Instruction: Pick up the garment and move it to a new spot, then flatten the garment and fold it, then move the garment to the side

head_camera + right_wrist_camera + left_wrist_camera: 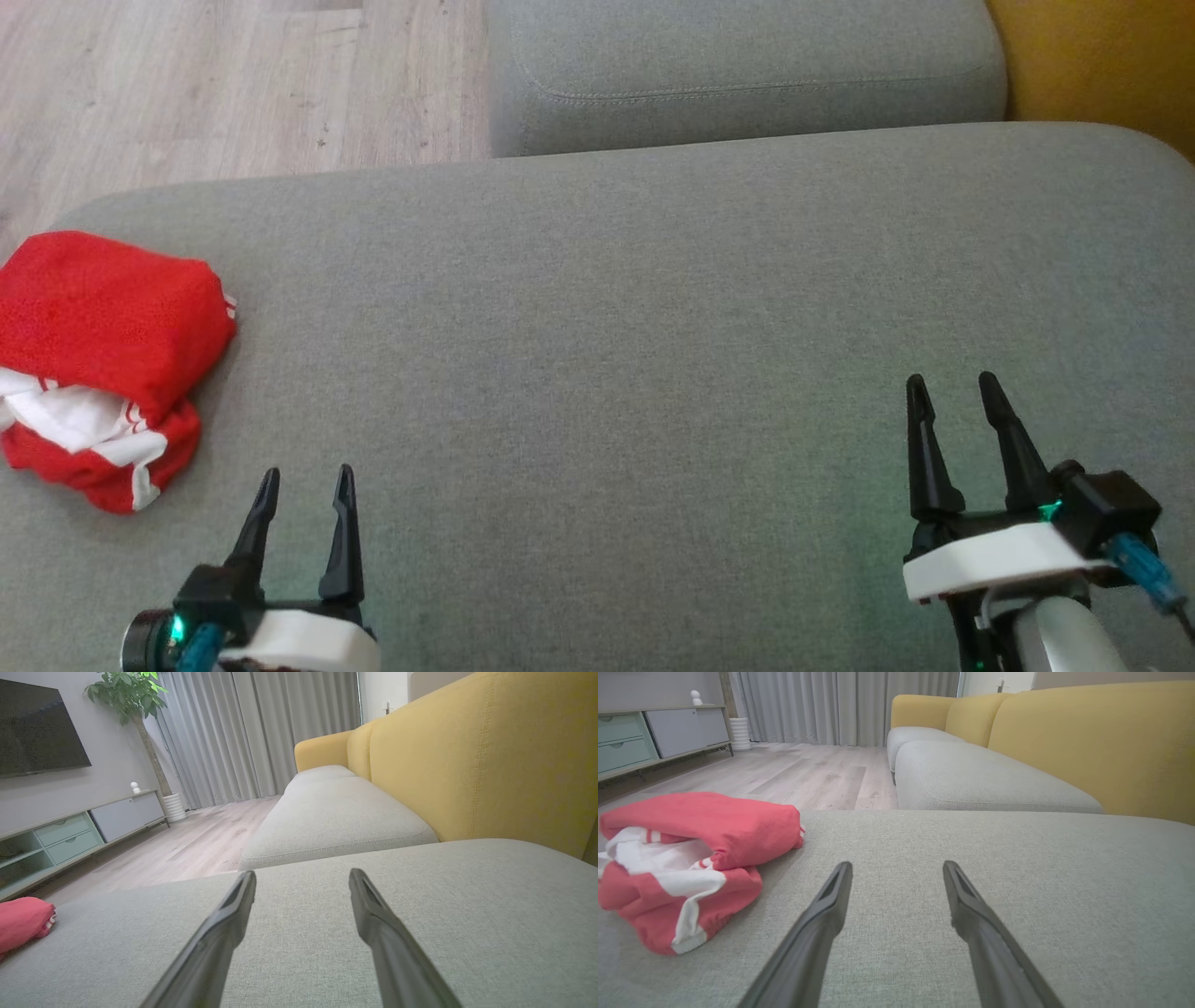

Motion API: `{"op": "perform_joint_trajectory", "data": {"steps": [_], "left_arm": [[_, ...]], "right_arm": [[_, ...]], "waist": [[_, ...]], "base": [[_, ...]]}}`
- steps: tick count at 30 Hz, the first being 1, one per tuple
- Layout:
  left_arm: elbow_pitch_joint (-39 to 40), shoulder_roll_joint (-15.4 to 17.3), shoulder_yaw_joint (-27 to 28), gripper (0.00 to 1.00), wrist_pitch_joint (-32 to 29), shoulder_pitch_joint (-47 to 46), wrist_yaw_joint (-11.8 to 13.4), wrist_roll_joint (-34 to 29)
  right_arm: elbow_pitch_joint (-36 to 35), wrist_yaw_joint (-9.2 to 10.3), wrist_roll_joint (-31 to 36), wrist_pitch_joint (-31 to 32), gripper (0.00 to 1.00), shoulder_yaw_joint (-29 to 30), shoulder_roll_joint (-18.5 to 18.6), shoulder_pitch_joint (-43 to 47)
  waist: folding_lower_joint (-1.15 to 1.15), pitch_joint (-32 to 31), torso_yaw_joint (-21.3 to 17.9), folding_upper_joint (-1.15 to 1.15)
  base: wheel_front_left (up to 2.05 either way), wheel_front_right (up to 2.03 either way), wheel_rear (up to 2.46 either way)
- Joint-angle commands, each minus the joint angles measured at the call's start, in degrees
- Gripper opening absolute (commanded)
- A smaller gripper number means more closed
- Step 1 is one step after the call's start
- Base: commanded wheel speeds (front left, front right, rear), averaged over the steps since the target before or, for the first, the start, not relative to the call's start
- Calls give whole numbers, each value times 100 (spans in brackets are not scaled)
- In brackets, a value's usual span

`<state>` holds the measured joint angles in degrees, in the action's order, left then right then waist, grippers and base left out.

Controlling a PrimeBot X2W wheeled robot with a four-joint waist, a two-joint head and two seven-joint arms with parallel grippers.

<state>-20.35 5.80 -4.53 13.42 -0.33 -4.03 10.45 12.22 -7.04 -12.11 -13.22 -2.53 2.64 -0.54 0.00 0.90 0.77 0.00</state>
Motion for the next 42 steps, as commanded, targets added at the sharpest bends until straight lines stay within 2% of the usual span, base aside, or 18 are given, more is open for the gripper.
{"op": "perform_joint_trajectory", "data": {"steps": [1, 21, 42], "left_arm": [[135, 112, 143, 100, 108, -262, 45, -152], [-75, 174, 157, 100, 120, -290, 81, -28], [-81, 227, 69, 100, 131, -298, 147, 58]], "right_arm": [[-152, -43, 150, -129, 100, -147, 97, -165], [214, -45, -73, -178, 100, -181, 158, -183], [280, -45, 47, -178, 100, -190, 184, -179]], "waist": [[0, -2, 2, 0], [0, -22, 6, 0], [0, -3, 28, 0]], "base": [[0, 0, 0], [0, 0, 0], [0, 0, 0]]}}
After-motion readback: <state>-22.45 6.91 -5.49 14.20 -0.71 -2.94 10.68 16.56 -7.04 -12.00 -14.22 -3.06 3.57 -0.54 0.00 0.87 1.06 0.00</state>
